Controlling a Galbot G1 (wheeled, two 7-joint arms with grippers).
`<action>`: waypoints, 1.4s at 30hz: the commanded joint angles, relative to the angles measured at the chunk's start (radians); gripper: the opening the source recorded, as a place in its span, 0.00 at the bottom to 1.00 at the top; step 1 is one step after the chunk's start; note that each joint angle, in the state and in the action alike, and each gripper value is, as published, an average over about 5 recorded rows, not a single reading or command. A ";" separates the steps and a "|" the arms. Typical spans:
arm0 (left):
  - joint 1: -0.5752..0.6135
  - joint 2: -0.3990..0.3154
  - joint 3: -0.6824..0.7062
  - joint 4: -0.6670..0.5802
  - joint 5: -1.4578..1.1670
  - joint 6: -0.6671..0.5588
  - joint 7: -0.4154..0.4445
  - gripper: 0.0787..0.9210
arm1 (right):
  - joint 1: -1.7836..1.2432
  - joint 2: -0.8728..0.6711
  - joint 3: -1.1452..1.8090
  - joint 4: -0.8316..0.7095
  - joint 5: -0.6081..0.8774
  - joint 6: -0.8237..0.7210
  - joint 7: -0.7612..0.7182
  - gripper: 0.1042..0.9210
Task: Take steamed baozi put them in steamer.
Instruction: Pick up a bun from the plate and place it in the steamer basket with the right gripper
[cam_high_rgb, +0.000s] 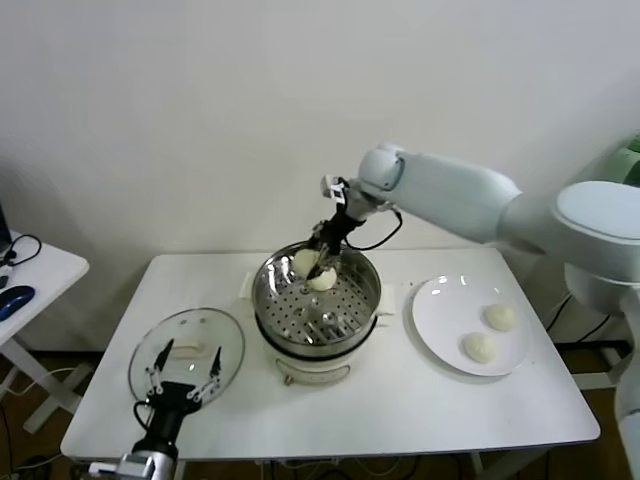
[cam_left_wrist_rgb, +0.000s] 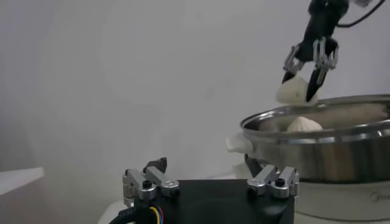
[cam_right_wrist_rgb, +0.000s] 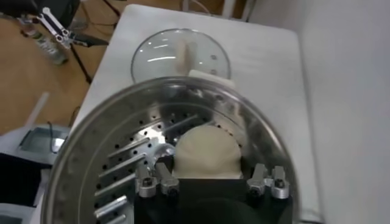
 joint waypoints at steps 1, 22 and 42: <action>0.013 -0.001 0.004 0.001 0.011 -0.008 -0.001 0.88 | -0.089 0.090 -0.018 -0.016 -0.005 -0.007 0.010 0.73; 0.013 -0.005 -0.016 0.007 -0.003 -0.007 -0.002 0.88 | -0.107 0.109 -0.021 -0.051 -0.026 0.006 0.015 0.73; -0.005 0.022 -0.019 0.014 -0.015 0.010 -0.003 0.88 | -0.111 0.098 -0.022 -0.031 -0.048 0.024 0.024 0.88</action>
